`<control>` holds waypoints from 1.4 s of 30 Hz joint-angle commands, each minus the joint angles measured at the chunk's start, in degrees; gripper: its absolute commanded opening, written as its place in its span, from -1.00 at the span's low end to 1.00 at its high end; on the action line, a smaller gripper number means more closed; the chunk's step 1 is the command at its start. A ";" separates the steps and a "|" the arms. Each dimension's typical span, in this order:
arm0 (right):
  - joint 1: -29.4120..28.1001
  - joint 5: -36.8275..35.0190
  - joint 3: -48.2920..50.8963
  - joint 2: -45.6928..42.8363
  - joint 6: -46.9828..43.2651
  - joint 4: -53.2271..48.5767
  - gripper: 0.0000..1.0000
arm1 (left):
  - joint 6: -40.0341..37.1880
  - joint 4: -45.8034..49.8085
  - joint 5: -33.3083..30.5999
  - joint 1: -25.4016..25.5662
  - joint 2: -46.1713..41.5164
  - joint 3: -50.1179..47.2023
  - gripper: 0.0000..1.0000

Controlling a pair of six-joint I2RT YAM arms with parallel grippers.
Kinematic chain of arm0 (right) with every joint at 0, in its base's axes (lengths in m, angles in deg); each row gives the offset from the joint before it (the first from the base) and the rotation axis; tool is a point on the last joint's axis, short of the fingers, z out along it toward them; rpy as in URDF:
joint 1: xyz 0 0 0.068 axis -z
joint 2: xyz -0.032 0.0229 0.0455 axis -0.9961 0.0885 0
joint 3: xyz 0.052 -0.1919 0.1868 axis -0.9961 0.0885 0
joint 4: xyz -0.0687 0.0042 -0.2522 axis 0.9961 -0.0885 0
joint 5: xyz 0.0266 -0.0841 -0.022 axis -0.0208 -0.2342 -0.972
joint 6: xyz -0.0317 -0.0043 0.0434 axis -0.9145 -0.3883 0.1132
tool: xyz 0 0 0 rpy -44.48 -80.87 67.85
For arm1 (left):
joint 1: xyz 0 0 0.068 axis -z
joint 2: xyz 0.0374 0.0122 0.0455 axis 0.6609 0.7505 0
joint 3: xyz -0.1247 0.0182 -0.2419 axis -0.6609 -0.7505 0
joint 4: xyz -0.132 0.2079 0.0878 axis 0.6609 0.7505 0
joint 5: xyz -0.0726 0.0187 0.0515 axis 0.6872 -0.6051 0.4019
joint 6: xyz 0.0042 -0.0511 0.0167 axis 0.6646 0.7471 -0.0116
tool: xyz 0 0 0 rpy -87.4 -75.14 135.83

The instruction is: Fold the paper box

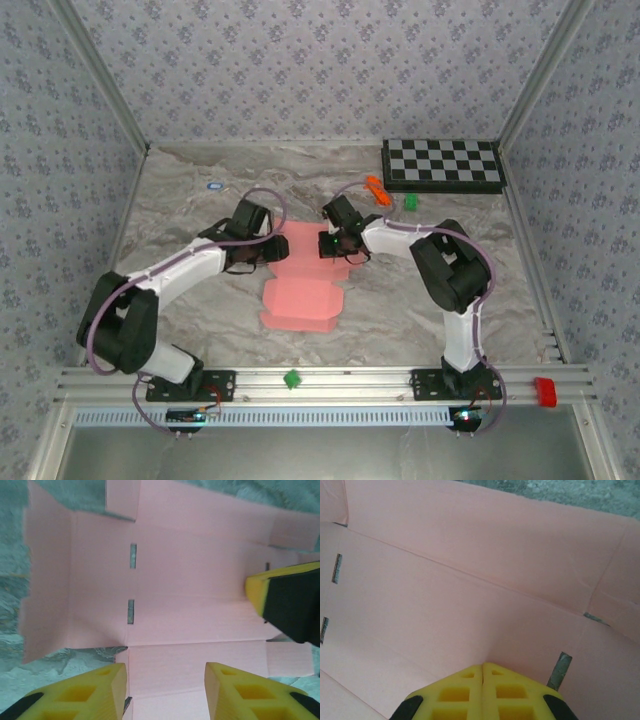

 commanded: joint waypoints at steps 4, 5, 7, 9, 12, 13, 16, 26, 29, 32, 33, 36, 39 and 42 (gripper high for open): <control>1.00 -4.44 5.50 -0.73 3.65 -3.27 -1.00 | -4.06 2.85 2.36 2.08 0.37 4.09 -0.38; 0.98 -5.02 6.05 -1.20 4.19 -2.86 -1.00 | -4.08 3.11 2.35 2.72 1.35 4.59 -0.50; 0.96 -6.08 6.88 -2.12 5.21 -2.43 -1.00 | -4.15 3.47 2.41 4.06 3.35 5.57 -0.70; 1.00 -7.14 7.76 -2.93 6.18 -2.11 -1.00 | -3.76 3.43 2.52 5.64 5.61 6.50 -0.87; 1.05 -7.88 8.95 -4.08 7.14 -1.50 -1.00 | -2.59 2.60 2.80 7.59 8.23 7.26 -0.92; 1.05 -8.02 9.27 -4.38 7.27 -1.32 -1.00 | -2.36 2.15 3.02 8.16 8.99 7.35 -0.93; 1.05 -8.48 9.91 -5.33 7.60 -0.86 -1.00 | -1.36 1.63 3.41 9.25 12.12 7.88 -0.96; 1.99 -7.11 9.60 -8.98 5.29 -2.25 -0.98 | 0.50 2.00 -0.52 10.94 18.53 7.70 -1.00; 2.83 -6.05 8.60 -10.22 2.88 -3.03 -0.92 | 0.25 1.84 -1.20 10.96 18.79 7.02 -1.00; 3.84 -4.58 6.96 -10.89 -0.81 -4.14 -0.80 | -0.23 1.93 -1.51 10.90 19.22 6.55 -1.00; 4.39 -4.17 6.26 -10.99 -2.28 -4.66 -0.74 | -0.45 2.09 -1.88 11.02 19.32 6.41 -1.00; 6.10 -2.23 3.11 -10.36 -7.20 -7.08 -0.55 | -1.06 2.48 -2.98 11.21 19.48 6.09 -1.00; 8.34 0.24 -1.90 -8.39 -11.88 -10.19 -0.36 | -1.34 2.57 -3.71 11.32 19.41 5.87 -1.00; 10.45 4.10 -6.24 -5.69 -16.83 -11.96 -0.21 | -1.38 1.85 -3.76 11.47 19.15 5.35 -1.00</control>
